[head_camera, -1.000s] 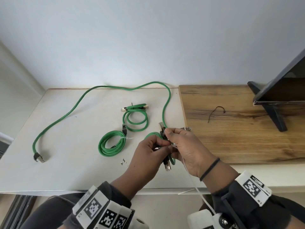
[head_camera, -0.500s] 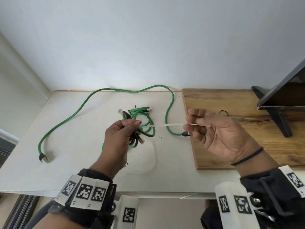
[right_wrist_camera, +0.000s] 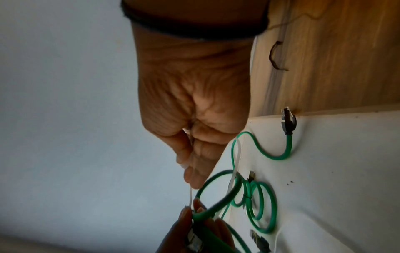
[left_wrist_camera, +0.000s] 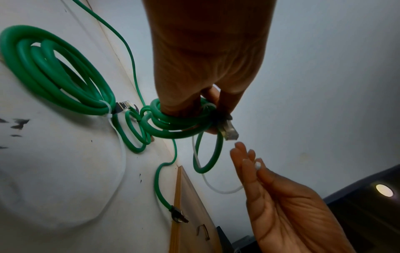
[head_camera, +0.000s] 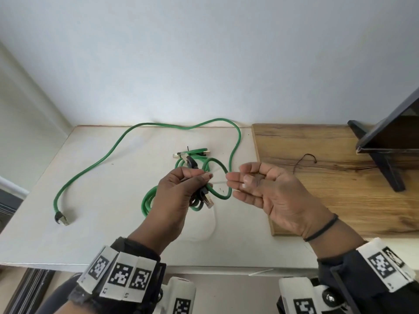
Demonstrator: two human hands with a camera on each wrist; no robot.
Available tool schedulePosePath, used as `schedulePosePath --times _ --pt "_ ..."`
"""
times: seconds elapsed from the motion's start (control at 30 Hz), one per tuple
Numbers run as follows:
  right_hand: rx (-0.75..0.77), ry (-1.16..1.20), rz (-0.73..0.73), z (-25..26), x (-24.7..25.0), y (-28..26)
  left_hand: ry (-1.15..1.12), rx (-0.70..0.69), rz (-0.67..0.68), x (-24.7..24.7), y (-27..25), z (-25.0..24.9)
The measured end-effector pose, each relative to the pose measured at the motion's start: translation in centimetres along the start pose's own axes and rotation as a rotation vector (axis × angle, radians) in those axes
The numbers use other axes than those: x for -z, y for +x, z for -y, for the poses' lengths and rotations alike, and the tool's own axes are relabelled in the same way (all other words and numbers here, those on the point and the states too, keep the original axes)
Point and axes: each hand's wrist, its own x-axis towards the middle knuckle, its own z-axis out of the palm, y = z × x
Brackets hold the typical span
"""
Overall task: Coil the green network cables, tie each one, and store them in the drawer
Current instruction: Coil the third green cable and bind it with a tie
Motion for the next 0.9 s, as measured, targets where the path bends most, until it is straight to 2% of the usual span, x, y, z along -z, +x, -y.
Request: schedulePosePath --times 0.13,0.3,0.37,0.47,0.53,0.67,0.77,0.83,0.9 --pt "-0.023 0.064 0.101 0.1 -0.3 -0.2 -0.007 -0.012 -0.004 -0.1 -0.1 -0.1" --pt "0.044 -0.056 -0.053 -0.2 -0.6 0.2 -0.026 -0.023 -0.018 -0.1 -0.2 -0.2" --pt "0.076 -0.162 -0.096 -0.3 -0.7 0.2 -0.011 -0.024 0.001 -0.1 -0.3 -0.2" --pt "0.127 -0.456 -0.147 -0.7 -0.6 0.2 0.029 -0.029 0.058 -0.3 -0.7 -0.3" --pt "0.209 -0.666 -0.178 -1.1 -0.4 0.4 0.064 -0.032 0.078 -0.5 -0.8 -0.3" --pt "0.532 -1.019 -0.229 -1.8 0.0 0.5 0.102 -0.021 0.08 -0.6 -1.0 -0.3" --pt "0.627 -1.029 -0.261 -1.9 0.3 0.5 0.111 -0.001 0.098 -0.6 -1.0 -0.3" --pt "0.661 -1.006 -0.221 -1.8 0.3 0.4 0.113 0.009 0.104 -0.6 -1.1 -0.2" --pt "0.758 -0.981 -0.17 -1.7 0.3 0.2 0.095 0.015 0.103 -0.7 -1.0 -0.2"
